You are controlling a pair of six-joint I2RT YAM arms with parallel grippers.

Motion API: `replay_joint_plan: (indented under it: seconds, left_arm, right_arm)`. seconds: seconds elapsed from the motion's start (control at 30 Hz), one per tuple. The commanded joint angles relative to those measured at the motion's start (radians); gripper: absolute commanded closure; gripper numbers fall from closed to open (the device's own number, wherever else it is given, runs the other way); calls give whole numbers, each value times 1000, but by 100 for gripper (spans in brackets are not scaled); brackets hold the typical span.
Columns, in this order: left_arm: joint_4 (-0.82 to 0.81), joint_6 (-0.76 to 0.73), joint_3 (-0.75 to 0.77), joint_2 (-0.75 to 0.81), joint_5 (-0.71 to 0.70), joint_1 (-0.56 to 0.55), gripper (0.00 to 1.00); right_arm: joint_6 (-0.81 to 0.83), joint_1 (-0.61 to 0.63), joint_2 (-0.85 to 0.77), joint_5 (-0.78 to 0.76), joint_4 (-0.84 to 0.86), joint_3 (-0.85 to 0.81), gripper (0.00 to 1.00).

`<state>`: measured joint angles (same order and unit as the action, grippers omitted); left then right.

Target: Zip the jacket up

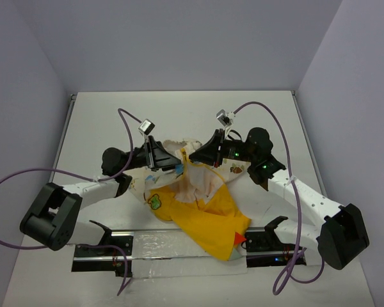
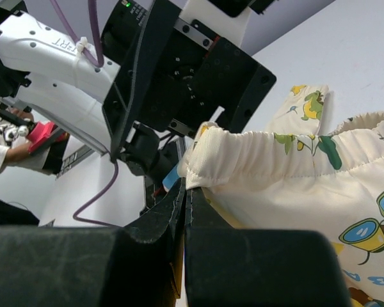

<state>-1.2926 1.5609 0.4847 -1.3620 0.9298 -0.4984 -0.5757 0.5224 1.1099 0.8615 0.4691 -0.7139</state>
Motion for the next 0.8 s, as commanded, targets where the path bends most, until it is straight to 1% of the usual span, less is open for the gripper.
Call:
replay_joint_plan:
  seconds: [0.0, 0.07, 0.13, 0.17, 0.23, 0.3, 0.33, 0.43, 0.5, 0.63, 0.67, 0.77]
  left_arm:
    - [-401, -90, 18, 79, 43, -5, 22]
    - [-257, -153, 27, 119, 35, -5, 20]
    - [-148, -232, 40, 173, 10, -3, 19]
    - [-62, -283, 51, 206, -22, -4, 19]
    - [206, -390, 89, 267, -69, -5, 19]
    - [377, -517, 121, 337, -110, -5, 18]
    - [494, -585, 147, 374, -144, -5, 18]
    - [695, -681, 198, 429, -219, -5, 18]
    - [810, -732, 240, 467, -286, -5, 18]
    - [967, -797, 295, 477, -331, -6, 18]
    - [969, -800, 302, 477, -332, -6, 18]
    - [1035, -800, 325, 476, -396, -6, 20]
  right_arm:
    - [50, -7, -4, 46, 3, -62, 100]
    - [47, -7, -14, 40, 7, -56, 100]
    - [40, -7, -19, 37, 16, -53, 100]
    - [39, -7, -22, 33, 18, -51, 100]
    - [36, -7, -27, 27, 20, -47, 100]
    - [29, -7, -31, 22, 25, -44, 100]
    - [25, -7, -33, 17, 28, -41, 100]
    - [4, -7, -39, 1, 56, -30, 100]
    - [-10, -8, -44, -10, 77, -20, 100]
    - [-32, -7, -54, -22, 103, -10, 100]
    - [-32, -7, -55, -22, 103, -10, 100]
    - [-34, -7, -72, -46, 103, -5, 100]
